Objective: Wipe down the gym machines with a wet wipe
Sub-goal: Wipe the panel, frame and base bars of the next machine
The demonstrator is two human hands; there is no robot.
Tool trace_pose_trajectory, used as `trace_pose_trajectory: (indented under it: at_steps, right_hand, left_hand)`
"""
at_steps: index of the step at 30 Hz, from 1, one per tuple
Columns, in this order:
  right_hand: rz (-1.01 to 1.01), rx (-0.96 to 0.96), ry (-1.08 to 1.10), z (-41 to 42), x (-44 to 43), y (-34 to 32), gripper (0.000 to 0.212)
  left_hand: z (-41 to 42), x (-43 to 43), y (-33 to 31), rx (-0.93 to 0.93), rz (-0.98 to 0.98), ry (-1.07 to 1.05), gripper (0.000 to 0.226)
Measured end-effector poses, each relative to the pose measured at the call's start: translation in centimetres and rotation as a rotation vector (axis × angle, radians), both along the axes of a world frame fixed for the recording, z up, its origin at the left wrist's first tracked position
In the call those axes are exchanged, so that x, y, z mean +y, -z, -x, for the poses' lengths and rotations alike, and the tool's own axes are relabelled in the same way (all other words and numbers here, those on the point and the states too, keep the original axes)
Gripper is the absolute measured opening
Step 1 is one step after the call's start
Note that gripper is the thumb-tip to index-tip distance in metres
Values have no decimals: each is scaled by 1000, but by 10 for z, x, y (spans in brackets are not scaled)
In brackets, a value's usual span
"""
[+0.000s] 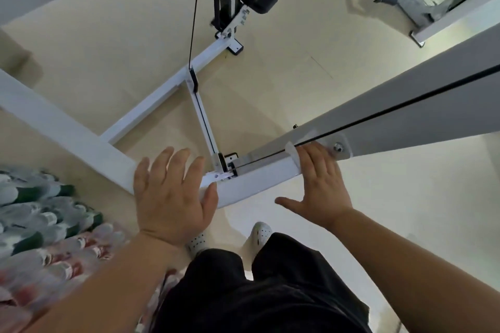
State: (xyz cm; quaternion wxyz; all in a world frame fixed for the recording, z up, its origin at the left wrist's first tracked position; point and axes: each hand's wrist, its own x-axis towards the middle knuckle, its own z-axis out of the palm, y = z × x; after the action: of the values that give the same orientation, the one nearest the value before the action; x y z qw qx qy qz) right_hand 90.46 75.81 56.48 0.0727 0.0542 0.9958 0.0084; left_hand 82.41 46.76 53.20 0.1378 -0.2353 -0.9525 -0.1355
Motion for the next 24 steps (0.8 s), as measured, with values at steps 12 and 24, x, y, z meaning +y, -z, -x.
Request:
trace_pose_trajectory:
  at_steps: [12, 24]
  right_hand:
    - [33, 2, -208, 4, -34, 8, 111]
    - [151, -66, -47, -16, -61, 7, 109]
  left_hand:
    - [3, -1, -3, -26, 7, 5, 47]
    - [2, -1, -14, -233, 132, -2, 53]
